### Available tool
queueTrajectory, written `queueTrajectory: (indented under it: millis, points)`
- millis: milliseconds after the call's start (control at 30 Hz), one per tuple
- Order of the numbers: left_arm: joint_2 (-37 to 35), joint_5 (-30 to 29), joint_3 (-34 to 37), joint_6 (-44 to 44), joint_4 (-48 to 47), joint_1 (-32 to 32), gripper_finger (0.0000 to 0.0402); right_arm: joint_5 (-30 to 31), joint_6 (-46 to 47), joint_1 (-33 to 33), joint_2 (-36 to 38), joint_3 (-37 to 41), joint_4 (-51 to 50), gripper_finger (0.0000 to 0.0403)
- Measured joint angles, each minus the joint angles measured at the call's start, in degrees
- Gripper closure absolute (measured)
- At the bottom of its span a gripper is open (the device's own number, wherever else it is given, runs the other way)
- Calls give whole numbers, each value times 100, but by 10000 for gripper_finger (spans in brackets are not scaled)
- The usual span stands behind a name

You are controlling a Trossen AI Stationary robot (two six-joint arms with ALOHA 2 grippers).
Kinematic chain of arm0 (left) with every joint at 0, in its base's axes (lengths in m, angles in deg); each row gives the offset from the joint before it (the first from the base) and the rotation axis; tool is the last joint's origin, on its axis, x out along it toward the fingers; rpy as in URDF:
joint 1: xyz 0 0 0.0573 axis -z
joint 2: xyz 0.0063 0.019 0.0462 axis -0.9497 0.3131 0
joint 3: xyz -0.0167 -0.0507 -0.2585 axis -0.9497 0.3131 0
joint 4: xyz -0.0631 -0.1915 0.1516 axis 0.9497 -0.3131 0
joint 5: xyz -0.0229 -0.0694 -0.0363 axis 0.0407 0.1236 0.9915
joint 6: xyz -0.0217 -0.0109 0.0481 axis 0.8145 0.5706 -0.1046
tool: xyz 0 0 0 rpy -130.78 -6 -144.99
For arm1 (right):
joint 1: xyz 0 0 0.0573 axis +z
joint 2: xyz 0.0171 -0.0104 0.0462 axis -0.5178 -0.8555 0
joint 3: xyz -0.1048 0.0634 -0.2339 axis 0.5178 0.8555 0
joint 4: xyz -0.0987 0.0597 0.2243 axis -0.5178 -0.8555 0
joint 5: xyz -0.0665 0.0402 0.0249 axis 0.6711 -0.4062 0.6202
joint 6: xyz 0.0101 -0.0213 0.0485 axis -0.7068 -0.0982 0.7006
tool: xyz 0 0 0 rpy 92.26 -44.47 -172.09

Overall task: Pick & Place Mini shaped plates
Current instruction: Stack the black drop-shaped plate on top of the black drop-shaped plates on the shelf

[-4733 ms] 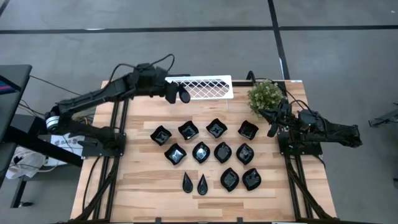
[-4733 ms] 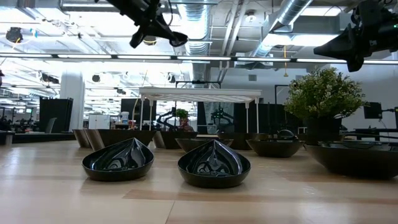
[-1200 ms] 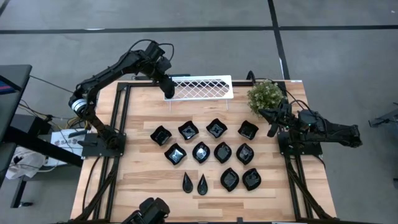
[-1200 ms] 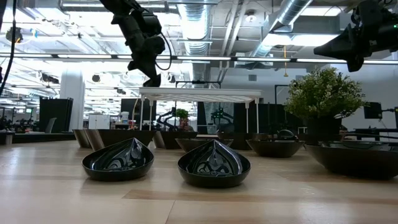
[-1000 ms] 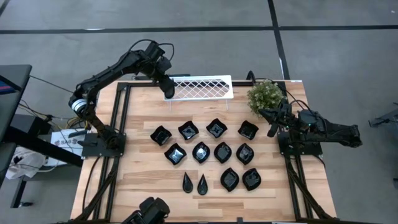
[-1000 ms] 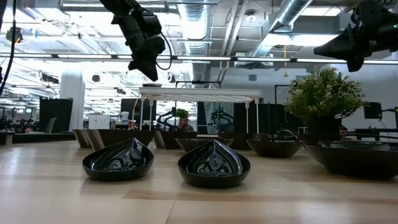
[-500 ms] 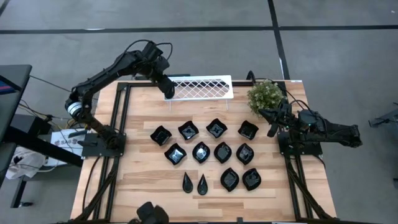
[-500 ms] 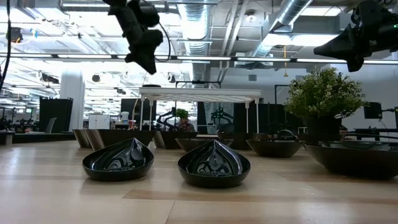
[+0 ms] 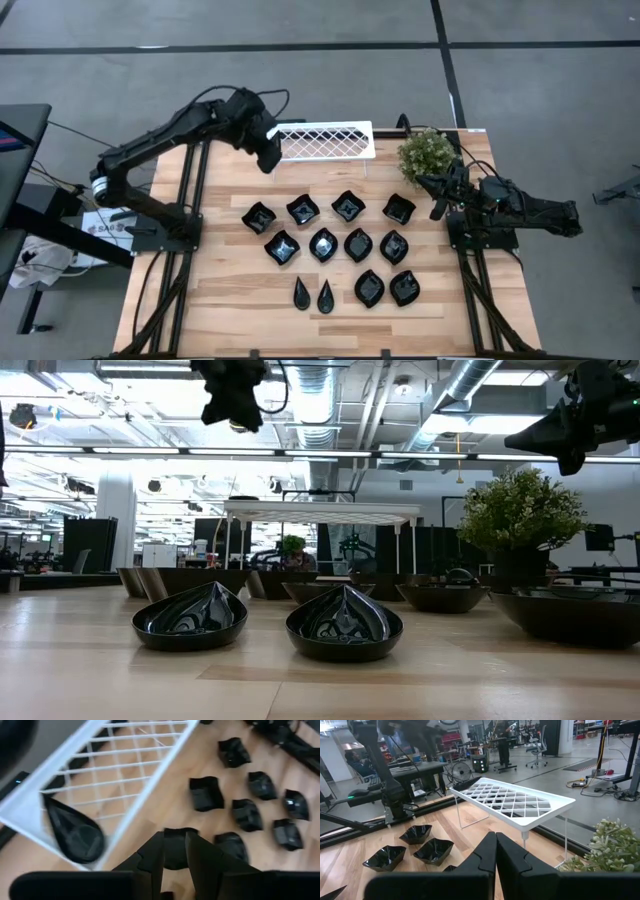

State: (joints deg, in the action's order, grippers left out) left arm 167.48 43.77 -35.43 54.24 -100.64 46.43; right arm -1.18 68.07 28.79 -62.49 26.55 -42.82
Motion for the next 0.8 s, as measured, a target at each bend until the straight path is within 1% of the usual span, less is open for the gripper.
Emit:
queueTrajectory:
  millis: [300,600,800]
  points:
    - [-7,-54,0,1168,-2,945,320,0,2,0,-2,0,0,401]
    - [-7,-600,0,2285,-2,1984,320,0,2,0,-1,-2,-2,401]
    - [-7,-1003,0,3190,-2,2673,304,0,2,0,-1,0,-4,401]
